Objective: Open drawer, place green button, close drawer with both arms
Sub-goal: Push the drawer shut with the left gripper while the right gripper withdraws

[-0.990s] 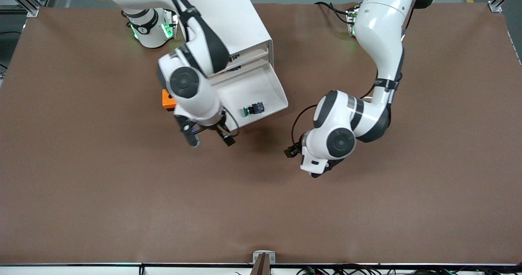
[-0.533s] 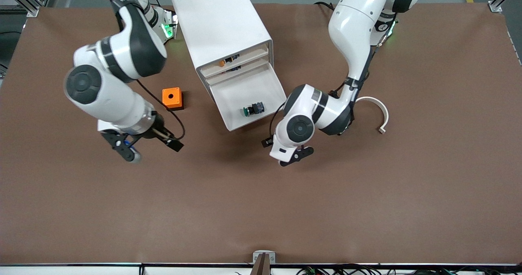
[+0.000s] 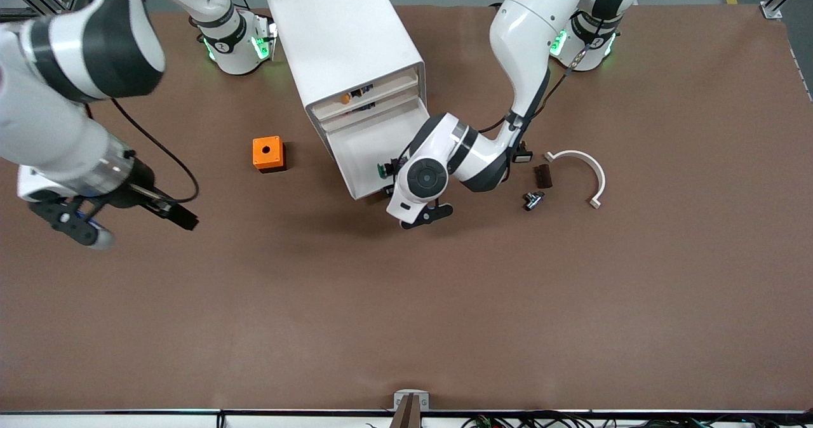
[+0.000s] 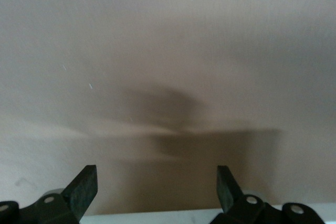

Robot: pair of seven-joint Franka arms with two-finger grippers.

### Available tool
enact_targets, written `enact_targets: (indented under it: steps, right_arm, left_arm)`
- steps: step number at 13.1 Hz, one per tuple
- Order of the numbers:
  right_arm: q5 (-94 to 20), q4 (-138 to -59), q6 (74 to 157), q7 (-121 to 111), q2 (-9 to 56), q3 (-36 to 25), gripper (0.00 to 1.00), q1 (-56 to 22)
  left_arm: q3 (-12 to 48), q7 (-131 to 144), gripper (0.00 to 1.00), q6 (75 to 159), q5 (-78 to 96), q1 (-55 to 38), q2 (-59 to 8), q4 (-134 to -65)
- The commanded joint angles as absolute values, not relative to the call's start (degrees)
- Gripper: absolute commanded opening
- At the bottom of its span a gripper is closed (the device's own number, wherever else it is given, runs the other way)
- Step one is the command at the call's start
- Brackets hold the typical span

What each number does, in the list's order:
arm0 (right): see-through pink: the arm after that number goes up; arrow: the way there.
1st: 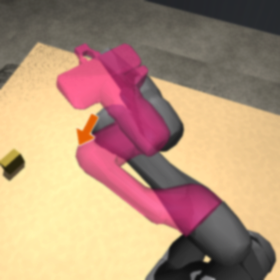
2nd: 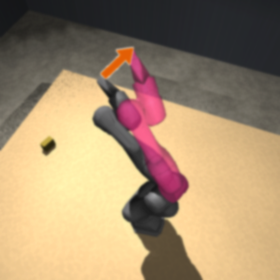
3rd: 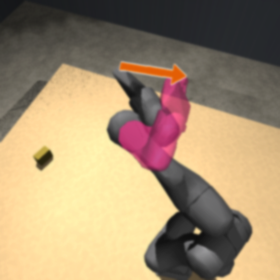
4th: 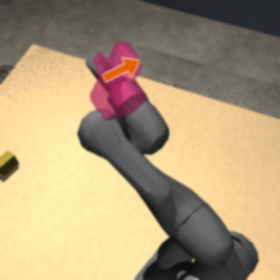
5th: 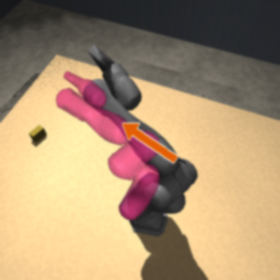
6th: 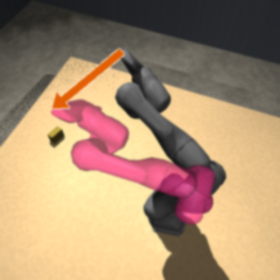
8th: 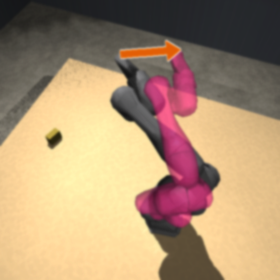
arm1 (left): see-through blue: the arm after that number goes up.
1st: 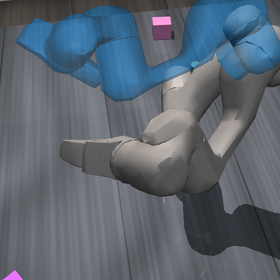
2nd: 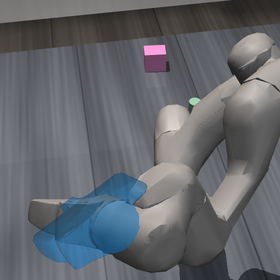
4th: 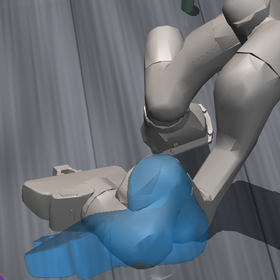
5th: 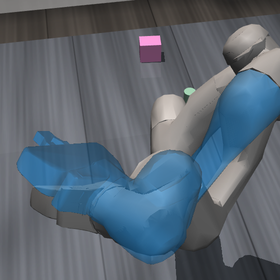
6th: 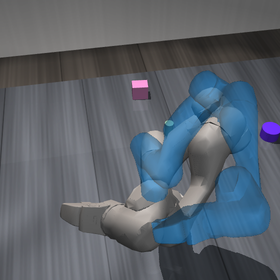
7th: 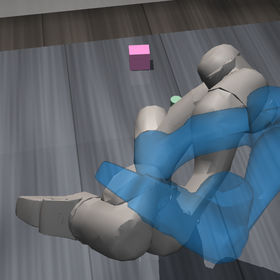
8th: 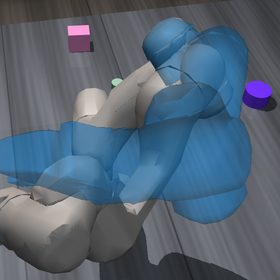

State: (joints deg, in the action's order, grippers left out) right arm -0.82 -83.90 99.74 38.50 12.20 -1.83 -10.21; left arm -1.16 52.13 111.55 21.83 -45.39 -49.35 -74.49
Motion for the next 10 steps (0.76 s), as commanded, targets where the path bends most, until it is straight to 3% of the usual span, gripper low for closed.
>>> enact_targets:
  steps: [1, 10]
  right_arm:
    - [0.79, -84.81, 97.13, 37.09, 9.15, -0.79, 1.0, -8.0]
    - [0.18, -86.56, 93.96, 11.8, 3.62, -0.79, 1.0, -0.09]
  left_arm:
    - [1.22, 53.17, 1.0, 111.36, 21.71, -45.35, -48.08, -76.55]
    - [6.5, 59.14, 1.0, 111.53, 21.71, -47.98, -48.25, -76.64]
